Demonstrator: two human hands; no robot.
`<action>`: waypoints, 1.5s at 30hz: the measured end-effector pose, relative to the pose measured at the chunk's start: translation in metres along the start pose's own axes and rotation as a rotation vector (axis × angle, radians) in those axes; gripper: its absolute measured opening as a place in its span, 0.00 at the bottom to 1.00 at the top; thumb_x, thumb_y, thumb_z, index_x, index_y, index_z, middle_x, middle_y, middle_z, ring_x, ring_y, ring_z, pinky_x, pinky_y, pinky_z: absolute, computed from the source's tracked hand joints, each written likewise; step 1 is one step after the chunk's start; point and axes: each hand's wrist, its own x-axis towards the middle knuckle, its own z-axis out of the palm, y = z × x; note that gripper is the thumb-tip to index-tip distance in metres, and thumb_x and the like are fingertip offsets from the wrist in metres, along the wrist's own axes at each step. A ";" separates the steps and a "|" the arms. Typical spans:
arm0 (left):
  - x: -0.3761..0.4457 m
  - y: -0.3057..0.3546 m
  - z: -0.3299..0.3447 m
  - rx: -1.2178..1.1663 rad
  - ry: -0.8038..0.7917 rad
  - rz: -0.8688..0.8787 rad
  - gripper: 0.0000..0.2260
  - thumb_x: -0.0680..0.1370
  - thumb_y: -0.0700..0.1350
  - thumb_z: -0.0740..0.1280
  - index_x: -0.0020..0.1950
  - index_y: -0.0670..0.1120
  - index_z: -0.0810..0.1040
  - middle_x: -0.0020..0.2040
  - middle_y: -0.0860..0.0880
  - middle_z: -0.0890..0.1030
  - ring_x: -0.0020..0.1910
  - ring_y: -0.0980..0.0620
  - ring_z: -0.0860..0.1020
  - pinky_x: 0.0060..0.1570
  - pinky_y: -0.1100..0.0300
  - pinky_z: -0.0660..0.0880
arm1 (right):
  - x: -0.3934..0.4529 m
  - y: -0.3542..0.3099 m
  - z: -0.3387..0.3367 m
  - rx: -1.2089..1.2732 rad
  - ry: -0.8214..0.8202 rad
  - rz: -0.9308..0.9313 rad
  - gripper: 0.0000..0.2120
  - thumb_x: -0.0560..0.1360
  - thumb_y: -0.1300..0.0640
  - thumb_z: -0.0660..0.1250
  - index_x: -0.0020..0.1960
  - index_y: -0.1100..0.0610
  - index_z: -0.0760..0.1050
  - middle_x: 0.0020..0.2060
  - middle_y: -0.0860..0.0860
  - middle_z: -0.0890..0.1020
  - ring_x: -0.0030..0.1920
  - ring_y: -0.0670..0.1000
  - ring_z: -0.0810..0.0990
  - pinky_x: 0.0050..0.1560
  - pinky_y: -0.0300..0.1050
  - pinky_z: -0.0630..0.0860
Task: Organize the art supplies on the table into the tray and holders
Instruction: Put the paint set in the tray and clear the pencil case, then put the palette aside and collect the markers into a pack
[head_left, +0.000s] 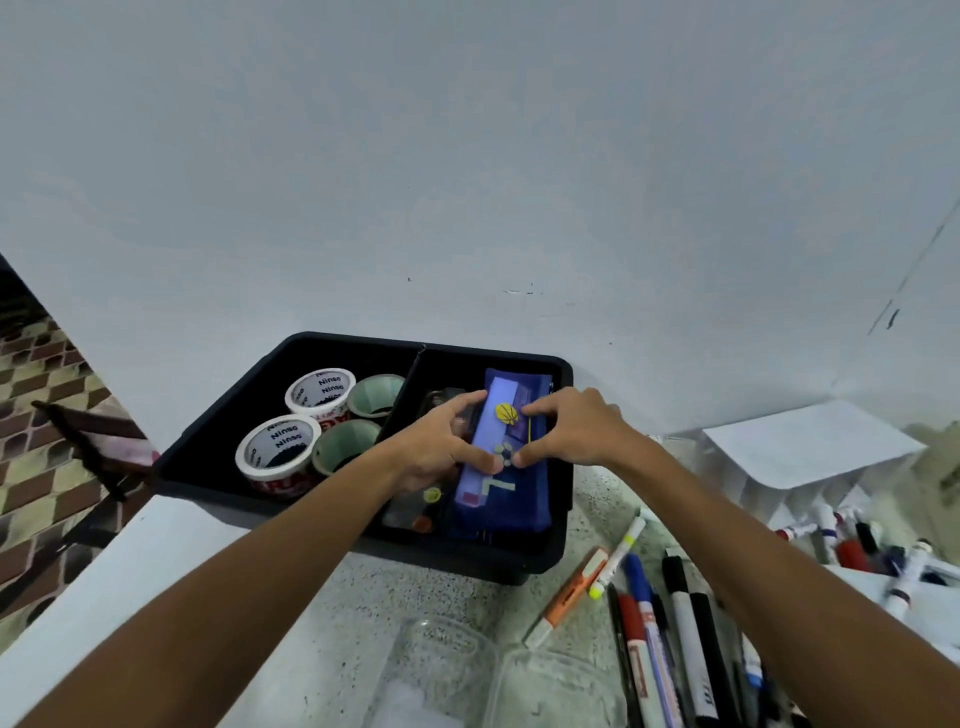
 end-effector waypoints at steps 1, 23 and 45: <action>0.004 -0.003 -0.001 0.010 0.001 -0.009 0.40 0.67 0.21 0.68 0.74 0.46 0.62 0.56 0.40 0.80 0.43 0.47 0.83 0.37 0.54 0.80 | 0.000 0.001 0.000 -0.045 -0.004 -0.008 0.36 0.60 0.39 0.78 0.66 0.44 0.75 0.61 0.49 0.75 0.66 0.55 0.67 0.62 0.53 0.66; 0.001 -0.019 -0.007 1.749 -0.067 0.388 0.40 0.71 0.70 0.64 0.78 0.55 0.57 0.77 0.46 0.57 0.76 0.43 0.54 0.72 0.44 0.57 | -0.035 0.017 0.051 -0.025 0.349 -0.273 0.13 0.78 0.55 0.65 0.61 0.55 0.78 0.64 0.52 0.74 0.71 0.54 0.64 0.68 0.53 0.65; -0.133 -0.124 0.020 1.291 0.268 0.975 0.21 0.77 0.47 0.65 0.68 0.41 0.74 0.70 0.42 0.72 0.75 0.42 0.62 0.73 0.42 0.58 | -0.166 0.005 0.142 -0.101 0.621 -0.290 0.22 0.78 0.56 0.54 0.67 0.62 0.72 0.67 0.60 0.73 0.70 0.61 0.68 0.69 0.57 0.68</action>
